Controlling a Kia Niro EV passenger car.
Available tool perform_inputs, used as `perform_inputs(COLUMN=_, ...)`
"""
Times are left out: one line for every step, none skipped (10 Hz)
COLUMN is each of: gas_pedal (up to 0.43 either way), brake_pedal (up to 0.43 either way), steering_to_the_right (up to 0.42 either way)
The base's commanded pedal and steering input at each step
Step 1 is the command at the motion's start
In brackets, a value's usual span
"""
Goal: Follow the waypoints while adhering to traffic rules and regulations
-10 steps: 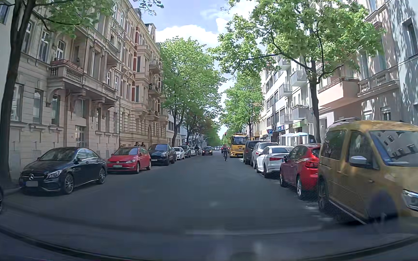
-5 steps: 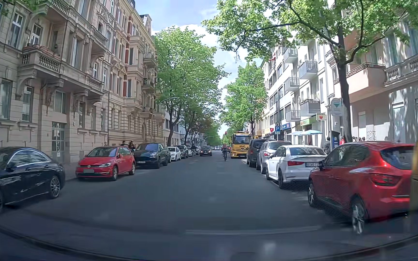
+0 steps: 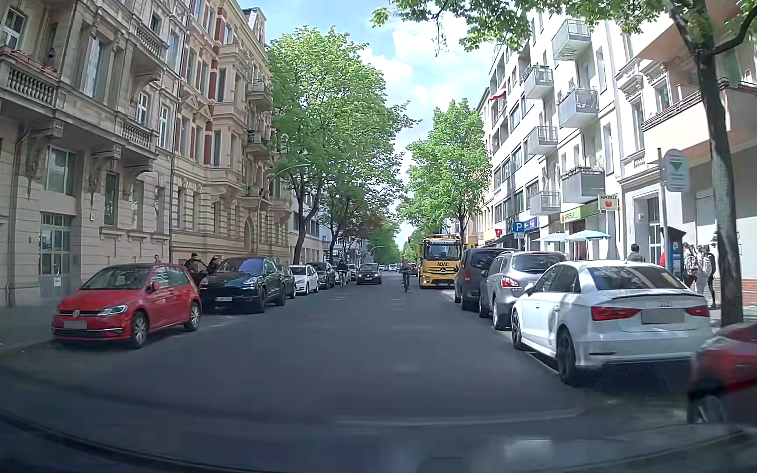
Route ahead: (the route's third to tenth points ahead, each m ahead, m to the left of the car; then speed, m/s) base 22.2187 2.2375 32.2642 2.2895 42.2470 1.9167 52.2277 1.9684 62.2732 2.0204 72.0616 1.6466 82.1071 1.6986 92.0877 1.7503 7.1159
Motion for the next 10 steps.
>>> perform_inputs(gas_pedal=0.0, brake_pedal=0.018, steering_to_the_right=0.0)
perform_inputs(gas_pedal=0.0, brake_pedal=0.018, steering_to_the_right=0.0)
perform_inputs(gas_pedal=0.0, brake_pedal=0.018, steering_to_the_right=0.002)
perform_inputs(gas_pedal=0.0, brake_pedal=0.018, steering_to_the_right=0.004)
perform_inputs(gas_pedal=0.0, brake_pedal=0.018, steering_to_the_right=0.005)
perform_inputs(gas_pedal=0.0, brake_pedal=0.018, steering_to_the_right=0.004)
perform_inputs(gas_pedal=0.0, brake_pedal=0.018, steering_to_the_right=0.003)
perform_inputs(gas_pedal=0.0, brake_pedal=0.079, steering_to_the_right=0.003)
perform_inputs(gas_pedal=0.0, brake_pedal=0.152, steering_to_the_right=0.002)
perform_inputs(gas_pedal=0.0, brake_pedal=0.207, steering_to_the_right=0.001)
